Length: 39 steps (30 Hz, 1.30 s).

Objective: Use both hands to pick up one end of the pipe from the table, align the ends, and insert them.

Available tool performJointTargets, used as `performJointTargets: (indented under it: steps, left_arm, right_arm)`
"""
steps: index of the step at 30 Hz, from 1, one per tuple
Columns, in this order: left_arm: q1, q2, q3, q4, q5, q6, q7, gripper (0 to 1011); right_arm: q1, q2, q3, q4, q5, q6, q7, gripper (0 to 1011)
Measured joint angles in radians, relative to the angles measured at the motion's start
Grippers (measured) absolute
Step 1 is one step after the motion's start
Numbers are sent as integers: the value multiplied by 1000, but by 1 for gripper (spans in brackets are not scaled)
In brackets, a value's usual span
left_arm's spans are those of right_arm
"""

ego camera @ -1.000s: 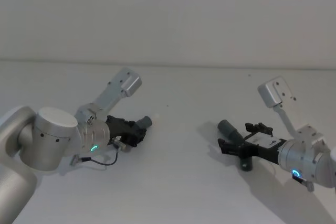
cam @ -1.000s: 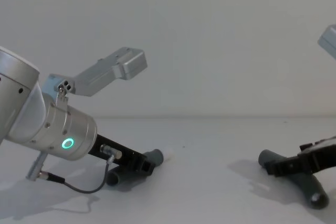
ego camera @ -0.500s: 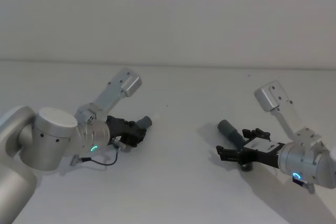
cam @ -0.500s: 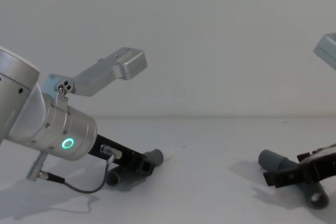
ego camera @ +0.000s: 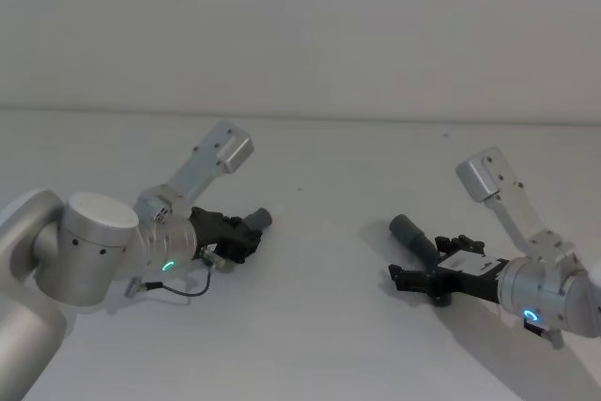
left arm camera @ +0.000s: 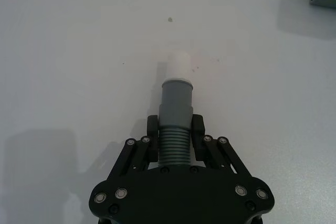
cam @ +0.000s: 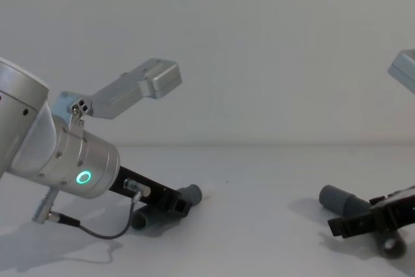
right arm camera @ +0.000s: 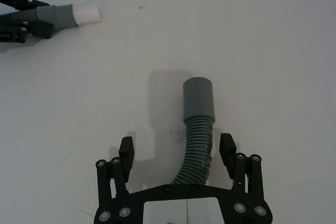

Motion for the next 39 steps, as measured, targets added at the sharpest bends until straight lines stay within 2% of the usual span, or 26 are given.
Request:
performJointTargets:
  steps: [8, 15, 16, 22, 23, 26, 27, 32, 39]
  left_arm:
    - [0, 0, 0, 0, 0, 0, 0, 357]
    - [0, 0, 0, 0, 0, 0, 0, 357]
    - [0, 0, 0, 0, 0, 0, 0, 357]
    - [0, 0, 0, 0, 0, 0, 0, 357]
    - [0, 0, 0, 0, 0, 0, 0, 357]
    - [0, 0, 0, 0, 0, 0, 0, 357]
    - [0, 0, 0, 0, 0, 0, 0, 357]
    - [0, 0, 0, 0, 0, 0, 0, 357]
    - [0, 0, 0, 0, 0, 0, 0, 357]
  right_arm:
    - [3, -5, 2, 11, 1, 3, -4, 993]
    - [5, -7, 4, 17, 2, 5, -6, 825]
    - [5, -7, 4, 17, 2, 5, -6, 825]
    - [5, -9, 5, 20, 3, 6, -8, 619]
    - [5, -9, 5, 20, 3, 6, -8, 619]
    - [6, -9, 5, 21, 3, 6, -8, 484]
    - [6, -9, 5, 21, 3, 6, -8, 484]
    - [6, -9, 5, 22, 3, 7, -9, 299]
    - [6, -10, 5, 23, 3, 7, -9, 283]
